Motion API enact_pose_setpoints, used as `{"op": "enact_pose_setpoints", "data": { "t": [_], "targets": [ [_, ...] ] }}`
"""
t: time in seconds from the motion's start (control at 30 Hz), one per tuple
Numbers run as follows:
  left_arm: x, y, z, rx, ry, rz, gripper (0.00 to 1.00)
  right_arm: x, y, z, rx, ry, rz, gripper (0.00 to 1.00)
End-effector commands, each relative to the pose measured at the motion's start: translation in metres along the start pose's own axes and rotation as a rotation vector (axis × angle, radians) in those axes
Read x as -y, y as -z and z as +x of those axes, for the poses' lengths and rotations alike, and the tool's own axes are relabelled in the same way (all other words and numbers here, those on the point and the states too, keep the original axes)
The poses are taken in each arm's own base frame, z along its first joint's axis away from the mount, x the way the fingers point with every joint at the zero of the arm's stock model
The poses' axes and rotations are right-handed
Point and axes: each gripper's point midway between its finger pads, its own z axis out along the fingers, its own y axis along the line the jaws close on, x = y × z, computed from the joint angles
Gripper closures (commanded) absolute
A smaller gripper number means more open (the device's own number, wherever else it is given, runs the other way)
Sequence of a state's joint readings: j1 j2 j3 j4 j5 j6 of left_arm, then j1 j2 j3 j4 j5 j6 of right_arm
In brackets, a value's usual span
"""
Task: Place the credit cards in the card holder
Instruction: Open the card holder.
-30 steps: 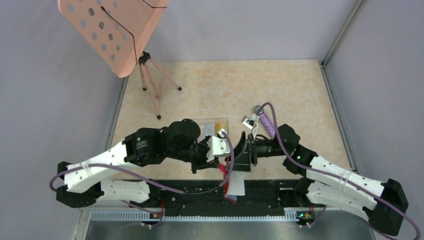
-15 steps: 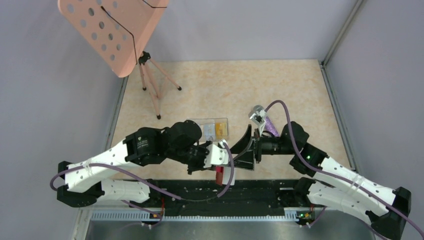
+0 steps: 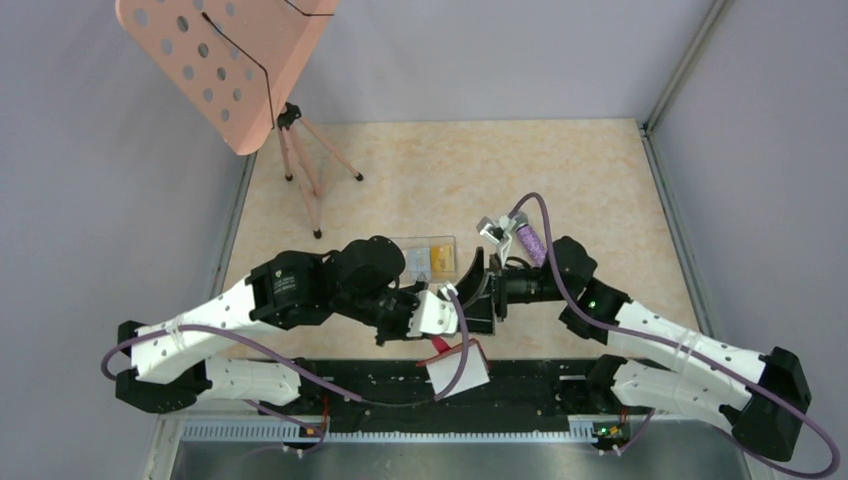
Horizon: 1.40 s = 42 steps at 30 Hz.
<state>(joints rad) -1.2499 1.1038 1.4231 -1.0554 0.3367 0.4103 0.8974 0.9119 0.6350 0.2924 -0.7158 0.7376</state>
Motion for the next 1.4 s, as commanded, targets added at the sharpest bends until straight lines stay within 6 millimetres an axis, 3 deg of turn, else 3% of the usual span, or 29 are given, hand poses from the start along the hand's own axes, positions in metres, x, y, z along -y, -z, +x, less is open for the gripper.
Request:
{"op": "enact_pose_setpoints", "data": {
  "t": [0.0,0.27,0.5,0.63,0.7,0.83,0.93,1.03,1.23,1.37],
  "targets": [
    [-0.010,0.013,-0.015,0.070,-0.017,-0.076,1.00,-0.026,0.004,0.007,-0.019,0.023,-0.104,0.17],
    [-0.028,0.027,-0.024,0.138,0.010,-0.218,1.00,-0.031,0.024,0.031,-0.053,-0.023,-0.071,0.20],
    [-0.037,0.025,-0.028,0.140,0.052,-0.254,1.00,-0.029,0.017,0.035,-0.053,-0.015,-0.016,0.20],
    [-0.041,0.024,-0.033,0.155,0.086,-0.271,1.00,-0.021,0.009,0.041,-0.075,-0.013,0.043,0.26],
    [-0.042,0.022,-0.035,0.162,0.096,-0.276,1.00,-0.011,0.006,0.041,-0.069,-0.018,0.106,0.33],
    [-0.045,0.018,-0.035,0.158,0.118,-0.284,1.00,0.005,0.005,0.041,-0.065,-0.038,0.196,0.59],
    [-0.045,0.011,-0.035,0.152,0.145,-0.269,1.00,0.016,0.007,0.038,-0.048,-0.053,0.267,0.69],
    [-0.046,0.005,-0.033,0.137,0.178,-0.265,1.00,0.017,0.009,0.033,-0.020,-0.051,0.287,0.67],
    [-0.045,-0.008,-0.031,0.135,0.239,-0.245,1.00,0.011,0.020,0.021,0.051,-0.016,0.293,0.48],
    [-0.048,-0.012,-0.033,0.144,0.278,-0.248,1.00,0.004,0.019,0.028,0.007,-0.006,0.248,0.45]
  ]
}}
